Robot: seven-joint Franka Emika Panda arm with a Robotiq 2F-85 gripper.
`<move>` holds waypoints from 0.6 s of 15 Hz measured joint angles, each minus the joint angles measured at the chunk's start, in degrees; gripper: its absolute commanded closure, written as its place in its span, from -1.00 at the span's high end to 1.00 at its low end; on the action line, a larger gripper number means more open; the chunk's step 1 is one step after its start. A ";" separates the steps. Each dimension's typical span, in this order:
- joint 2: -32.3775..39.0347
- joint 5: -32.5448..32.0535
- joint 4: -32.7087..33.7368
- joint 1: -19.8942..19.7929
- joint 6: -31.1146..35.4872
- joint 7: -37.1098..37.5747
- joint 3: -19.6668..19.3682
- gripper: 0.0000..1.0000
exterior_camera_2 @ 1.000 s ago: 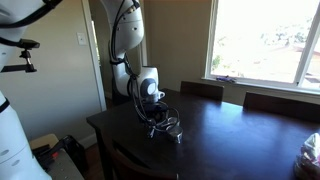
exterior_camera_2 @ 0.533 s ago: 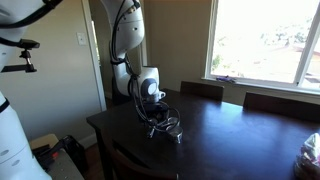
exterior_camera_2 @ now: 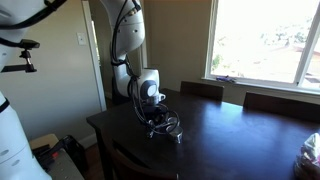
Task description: Separate the pots
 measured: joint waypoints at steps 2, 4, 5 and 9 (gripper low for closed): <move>0.36 0.23 0.18 0.00 -0.13 0.00 0.00 -0.21; 0.45 0.29 0.29 0.00 -0.27 0.00 0.01 -0.56; 0.45 0.31 0.34 0.00 -0.35 0.00 0.02 -0.72; 0.45 0.31 0.49 0.01 -0.38 0.00 0.12 -0.75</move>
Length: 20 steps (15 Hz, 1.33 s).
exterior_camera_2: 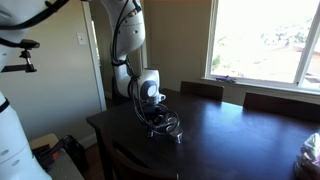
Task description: Separate the pots
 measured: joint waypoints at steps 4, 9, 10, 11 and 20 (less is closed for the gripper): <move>-0.09 0.00 0.00 0.00 0.06 0.00 0.16 -0.76; -0.46 0.00 0.00 0.00 0.29 0.00 1.11 -0.75; -0.54 0.00 -0.01 0.00 0.35 0.00 1.37 -0.75; -0.59 -0.01 -0.01 0.01 0.44 0.00 1.56 -0.75; -2.03 -0.07 -0.46 0.04 2.06 -0.08 2.12 -0.76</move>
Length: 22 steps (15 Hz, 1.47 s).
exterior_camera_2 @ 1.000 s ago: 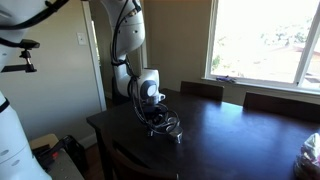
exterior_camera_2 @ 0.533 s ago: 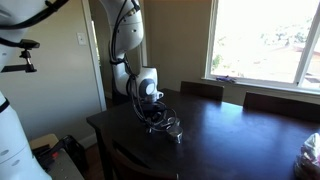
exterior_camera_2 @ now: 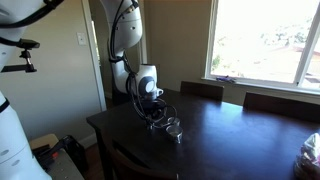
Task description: Separate the pots
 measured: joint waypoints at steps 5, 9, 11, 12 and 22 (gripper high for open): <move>-1.50 0.00 -0.60 0.00 1.66 -0.03 1.07 -0.76; -2.48 0.00 -0.89 -0.02 3.08 -0.03 2.13 -0.76; -3.07 0.00 -1.19 -0.03 3.65 -0.03 2.64 -0.76; -3.29 0.00 -1.27 -0.04 3.82 -0.03 2.88 -0.76; -8.17 0.00 -3.80 -0.73 7.07 -0.03 4.47 -0.76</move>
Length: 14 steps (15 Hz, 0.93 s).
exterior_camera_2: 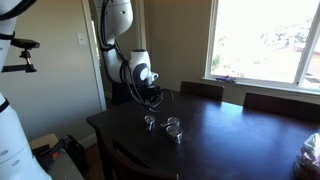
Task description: Separate the pots
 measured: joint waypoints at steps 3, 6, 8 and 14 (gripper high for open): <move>-0.93 0.08 -0.44 -0.06 0.04 0.00 0.28 -0.76; -0.81 1.41 -0.28 -1.03 -0.15 0.13 1.04 -0.76; -0.28 3.75 0.39 -2.16 -0.74 0.30 1.90 -0.76; 4.41 10.12 6.02 -3.53 -4.63 2.56 2.00 -0.76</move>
